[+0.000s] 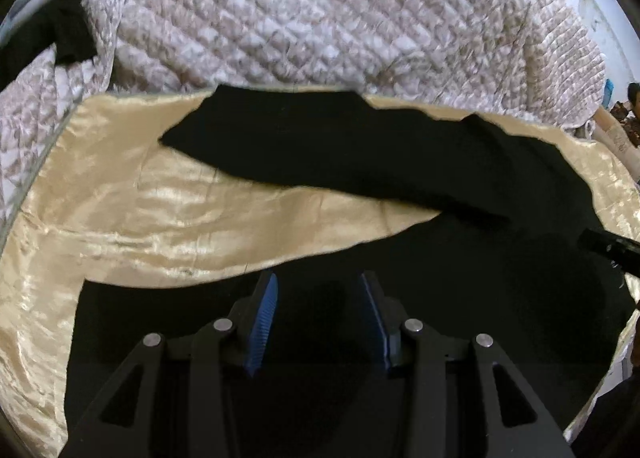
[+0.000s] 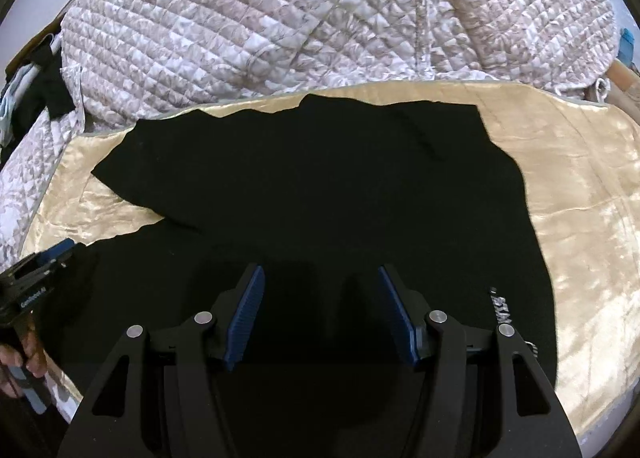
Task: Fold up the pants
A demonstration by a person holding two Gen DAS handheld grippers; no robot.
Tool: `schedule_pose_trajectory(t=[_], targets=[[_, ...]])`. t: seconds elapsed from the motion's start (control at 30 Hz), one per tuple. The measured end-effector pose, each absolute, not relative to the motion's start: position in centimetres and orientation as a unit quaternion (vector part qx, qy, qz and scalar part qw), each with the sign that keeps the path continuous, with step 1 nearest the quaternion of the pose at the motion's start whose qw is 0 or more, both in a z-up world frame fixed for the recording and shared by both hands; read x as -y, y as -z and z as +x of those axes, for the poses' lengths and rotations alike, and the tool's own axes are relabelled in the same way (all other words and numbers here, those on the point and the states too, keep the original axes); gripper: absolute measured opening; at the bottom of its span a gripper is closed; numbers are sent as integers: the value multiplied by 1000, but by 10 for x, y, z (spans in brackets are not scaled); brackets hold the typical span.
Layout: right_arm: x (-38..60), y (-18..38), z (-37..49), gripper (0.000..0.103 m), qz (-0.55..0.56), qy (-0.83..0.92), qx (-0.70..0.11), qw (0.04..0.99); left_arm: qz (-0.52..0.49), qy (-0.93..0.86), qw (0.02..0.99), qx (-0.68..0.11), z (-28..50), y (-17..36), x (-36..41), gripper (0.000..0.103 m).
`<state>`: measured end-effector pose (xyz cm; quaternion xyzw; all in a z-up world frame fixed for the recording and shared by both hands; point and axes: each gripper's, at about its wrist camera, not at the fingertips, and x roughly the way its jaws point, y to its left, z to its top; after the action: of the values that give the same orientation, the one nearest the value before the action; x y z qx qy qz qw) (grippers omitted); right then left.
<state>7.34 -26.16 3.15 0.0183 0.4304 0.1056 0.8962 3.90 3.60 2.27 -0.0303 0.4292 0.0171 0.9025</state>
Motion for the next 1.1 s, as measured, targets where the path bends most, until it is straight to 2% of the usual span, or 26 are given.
schedule_pose_trajectory(t=[0.87, 0.97, 1.1], targets=[[252, -8, 95, 59, 65, -139, -459, 875, -37, -23, 898, -438, 55, -13, -41, 48], [249, -13, 102, 59, 64, -149, -461, 872, -37, -6, 899, -436, 66, -22, -39, 51], [247, -25, 121, 59, 57, -159, -458, 873, -30, 12, 907, -419, 95, -38, -39, 62]])
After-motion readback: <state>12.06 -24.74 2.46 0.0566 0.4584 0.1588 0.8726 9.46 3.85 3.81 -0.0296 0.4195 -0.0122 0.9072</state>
